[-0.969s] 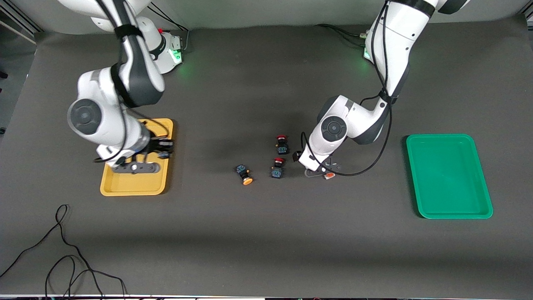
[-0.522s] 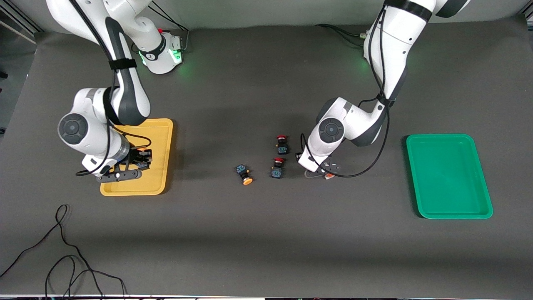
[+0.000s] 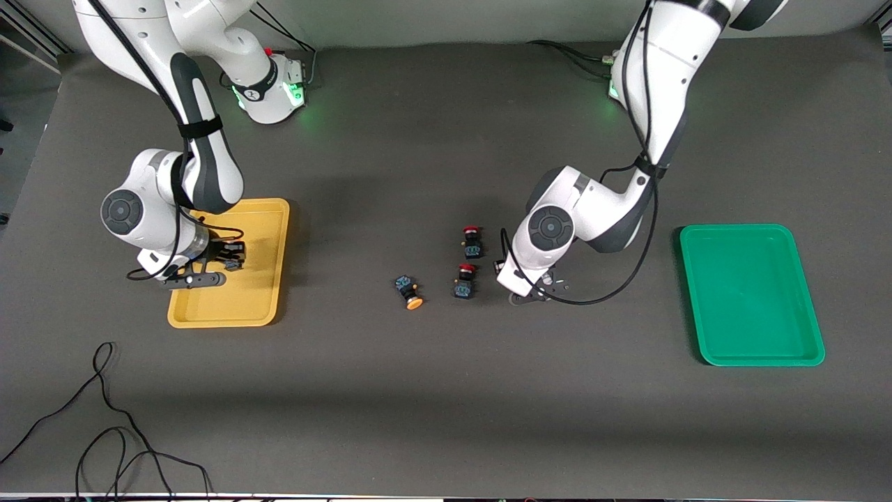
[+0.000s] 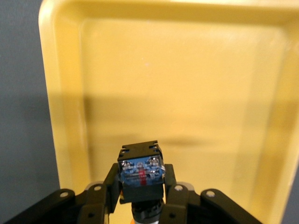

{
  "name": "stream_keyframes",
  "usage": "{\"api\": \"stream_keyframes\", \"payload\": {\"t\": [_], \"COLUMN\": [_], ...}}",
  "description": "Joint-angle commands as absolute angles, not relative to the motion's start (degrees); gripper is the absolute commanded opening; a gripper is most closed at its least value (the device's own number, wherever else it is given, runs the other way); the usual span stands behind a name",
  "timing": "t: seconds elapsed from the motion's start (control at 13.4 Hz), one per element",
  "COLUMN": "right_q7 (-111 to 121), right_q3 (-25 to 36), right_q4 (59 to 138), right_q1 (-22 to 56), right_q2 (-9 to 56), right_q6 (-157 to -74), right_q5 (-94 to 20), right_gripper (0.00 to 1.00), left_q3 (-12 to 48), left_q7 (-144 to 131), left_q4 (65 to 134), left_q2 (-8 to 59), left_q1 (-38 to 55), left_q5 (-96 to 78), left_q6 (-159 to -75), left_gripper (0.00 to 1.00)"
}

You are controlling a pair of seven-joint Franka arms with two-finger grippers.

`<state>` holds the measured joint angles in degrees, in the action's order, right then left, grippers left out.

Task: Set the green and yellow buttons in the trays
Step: 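Carry the yellow button to the yellow tray while the left carries white button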

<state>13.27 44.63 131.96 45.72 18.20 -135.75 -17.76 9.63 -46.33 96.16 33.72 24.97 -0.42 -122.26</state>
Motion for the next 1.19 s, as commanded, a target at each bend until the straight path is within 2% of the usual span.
{"api": "stream_keyframes", "payload": {"t": [0.0,0.22,0.45,0.6,0.67,0.75,0.89,1.04,1.12], "right_q7": [14.68,13.81,10.03,10.02,10.02,10.02,10.54,10.02,9.32], "right_q3": [44.74,44.82,44.91,44.91,44.91,44.91,45.00,45.09,45.26], "right_q4": [135.26,135.79,135.79,135.79,135.70,135.70,135.62,134.66,132.39], "right_q1": [46.67,45.79,45.79,45.79,45.88,45.88,45.88,46.14,46.32], "right_q2": [16.79,18.19,18.37,18.37,18.37,18.37,17.93,16.79,16.00], "right_q6": [-136.67,-135.97,-133.69,-133.51,-133.51,-133.51,-133.42,-130.89,-128.35], "right_q5": [-21.44,-22.68,-23.73,-23.73,-23.73,-23.73,-23.73,-23.73,-23.73], "right_gripper": [0.00,0.00,0.00,0.30,0.51,0.65,0.79,0.79,0.80], "left_q3": [9.49,9.40,9.05,9.05,9.05,9.05,9.05,8.70,8.70], "left_q7": [-46.06,-35.90,-21.23,-13.23,-9.01,-5.57,-2.20,-1.67,-1.58], "left_q4": [95.27,97.29,102.90,104.50,105.02,106.77,114.74,120.30,120.58], "left_q2": [25.25,17.43,10.65,10.02,10.63,10.98,12.03,15.97,19.04], "left_q1": [22.25,14.10,2.59,-3.92,-6.91,-9.73,-13.52,-14.49,-15.46], "left_q5": [-0.53,-3.95,-3.26,-0.11,1.30,2.01,2.55,4.03,5.87], "left_q6": [-112.08,-102.60,-98.88,-99.75,-100.80,-103.94,-116.12,-128.70,-132.24], "left_gripper": [0.14,0.12,0.12,0.12,0.12,0.12,0.13,0.13,0.13]}}
